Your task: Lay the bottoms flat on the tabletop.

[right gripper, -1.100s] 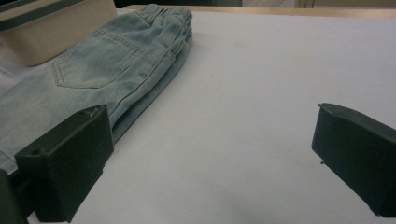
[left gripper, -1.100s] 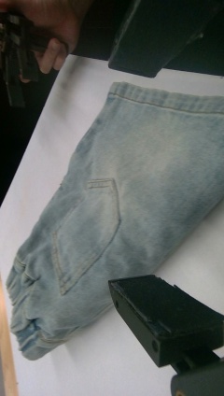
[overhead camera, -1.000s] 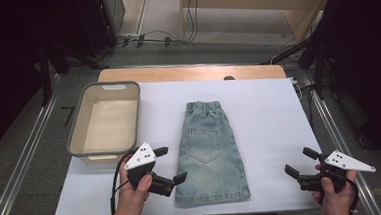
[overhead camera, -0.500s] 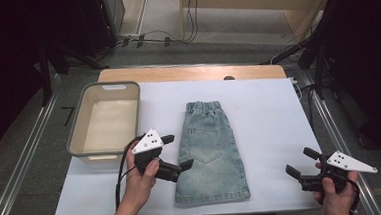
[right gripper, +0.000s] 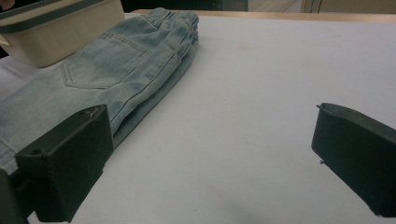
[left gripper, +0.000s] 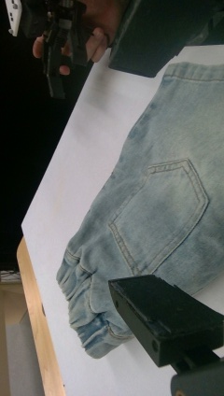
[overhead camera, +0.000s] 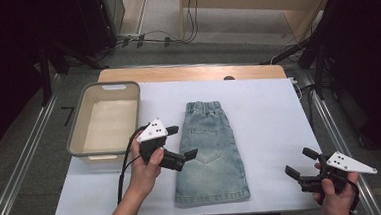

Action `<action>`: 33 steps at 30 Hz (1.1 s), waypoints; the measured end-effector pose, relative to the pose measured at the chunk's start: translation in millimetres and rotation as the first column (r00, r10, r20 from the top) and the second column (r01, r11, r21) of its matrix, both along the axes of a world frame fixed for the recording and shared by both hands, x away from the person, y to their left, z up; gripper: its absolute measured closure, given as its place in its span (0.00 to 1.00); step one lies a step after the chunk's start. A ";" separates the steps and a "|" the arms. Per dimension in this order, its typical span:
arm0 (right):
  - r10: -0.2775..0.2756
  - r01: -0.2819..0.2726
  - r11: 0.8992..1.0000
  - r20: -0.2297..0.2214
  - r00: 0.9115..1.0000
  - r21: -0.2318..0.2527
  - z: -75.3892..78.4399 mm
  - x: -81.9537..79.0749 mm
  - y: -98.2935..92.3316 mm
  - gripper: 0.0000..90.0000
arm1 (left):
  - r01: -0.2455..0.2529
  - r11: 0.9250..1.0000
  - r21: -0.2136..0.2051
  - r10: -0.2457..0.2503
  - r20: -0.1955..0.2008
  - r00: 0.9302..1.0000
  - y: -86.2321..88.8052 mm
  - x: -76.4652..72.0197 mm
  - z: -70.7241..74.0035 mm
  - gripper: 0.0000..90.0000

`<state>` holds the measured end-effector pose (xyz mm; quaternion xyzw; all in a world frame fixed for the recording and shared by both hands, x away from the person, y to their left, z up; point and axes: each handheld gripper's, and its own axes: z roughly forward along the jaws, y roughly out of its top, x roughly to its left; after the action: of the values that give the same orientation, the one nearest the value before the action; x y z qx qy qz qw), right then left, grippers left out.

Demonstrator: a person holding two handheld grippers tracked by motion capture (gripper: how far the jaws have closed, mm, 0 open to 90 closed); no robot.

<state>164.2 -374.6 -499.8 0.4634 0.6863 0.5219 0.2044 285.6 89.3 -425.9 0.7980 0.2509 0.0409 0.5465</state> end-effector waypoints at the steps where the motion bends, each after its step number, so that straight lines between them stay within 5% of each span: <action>1: -0.003 0.003 1.000 0.000 1.000 -0.006 -0.1 0.2 0.2 0.00 | 0.001 1.000 -0.003 -0.001 -0.001 1.000 -0.9 1.3 0.2 0.00; 18: 0.013 -0.013 1.000 -0.011 1.000 0.004 -0.8 1.4 2.5 0.00 | -0.003 1.000 -0.018 0.003 0.005 1.000 -9.8 24.8 8.5 0.00; 33: 0.005 -0.005 1.000 -0.021 1.000 -0.001 -2.0 2.4 2.9 0.00 | -0.002 1.000 -0.012 0.001 -0.030 1.000 -20.3 52.0 8.5 0.00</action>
<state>166.5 -371.8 -501.8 0.4670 0.6900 0.5171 0.1959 337.6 69.0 -417.4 0.7950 0.2600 0.0277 0.5473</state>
